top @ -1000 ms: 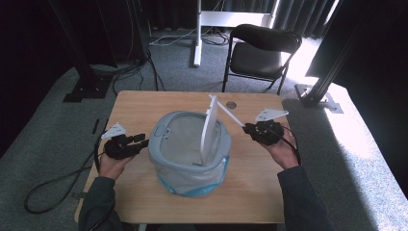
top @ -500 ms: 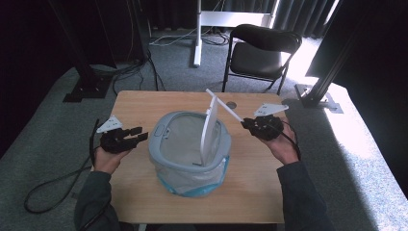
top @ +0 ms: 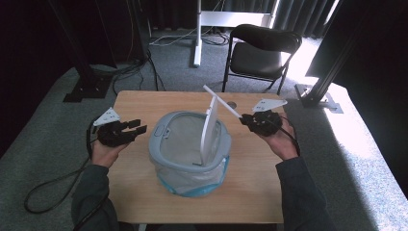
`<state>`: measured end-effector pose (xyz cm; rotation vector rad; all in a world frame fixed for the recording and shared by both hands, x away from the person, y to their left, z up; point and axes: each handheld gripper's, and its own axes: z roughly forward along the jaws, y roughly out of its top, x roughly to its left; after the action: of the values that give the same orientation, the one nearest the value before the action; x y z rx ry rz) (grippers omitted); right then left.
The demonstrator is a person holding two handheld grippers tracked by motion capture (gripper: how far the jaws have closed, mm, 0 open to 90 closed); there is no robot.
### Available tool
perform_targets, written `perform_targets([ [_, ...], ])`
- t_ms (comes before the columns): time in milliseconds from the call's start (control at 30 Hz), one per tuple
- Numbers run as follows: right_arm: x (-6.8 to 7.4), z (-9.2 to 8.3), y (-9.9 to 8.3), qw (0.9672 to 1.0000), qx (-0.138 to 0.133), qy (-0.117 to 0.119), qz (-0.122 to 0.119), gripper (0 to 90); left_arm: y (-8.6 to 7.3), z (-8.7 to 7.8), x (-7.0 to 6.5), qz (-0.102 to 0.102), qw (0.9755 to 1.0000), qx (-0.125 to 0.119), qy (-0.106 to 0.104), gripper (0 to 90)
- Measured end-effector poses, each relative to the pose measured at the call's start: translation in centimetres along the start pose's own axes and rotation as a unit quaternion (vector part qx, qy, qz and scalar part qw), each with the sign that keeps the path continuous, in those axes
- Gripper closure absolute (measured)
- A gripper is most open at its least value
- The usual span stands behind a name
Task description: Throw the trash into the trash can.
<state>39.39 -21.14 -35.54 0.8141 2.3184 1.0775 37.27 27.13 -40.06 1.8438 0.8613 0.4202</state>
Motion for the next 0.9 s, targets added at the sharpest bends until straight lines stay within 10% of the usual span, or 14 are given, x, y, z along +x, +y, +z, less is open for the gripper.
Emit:
perform_targets([
  [900,1.1,-1.3,2.9,0.9991,-0.017,0.014,-0.037,78.9,1.3,-0.6,-0.6,0.014,0.9998,-0.011,-0.003,56.8],
])
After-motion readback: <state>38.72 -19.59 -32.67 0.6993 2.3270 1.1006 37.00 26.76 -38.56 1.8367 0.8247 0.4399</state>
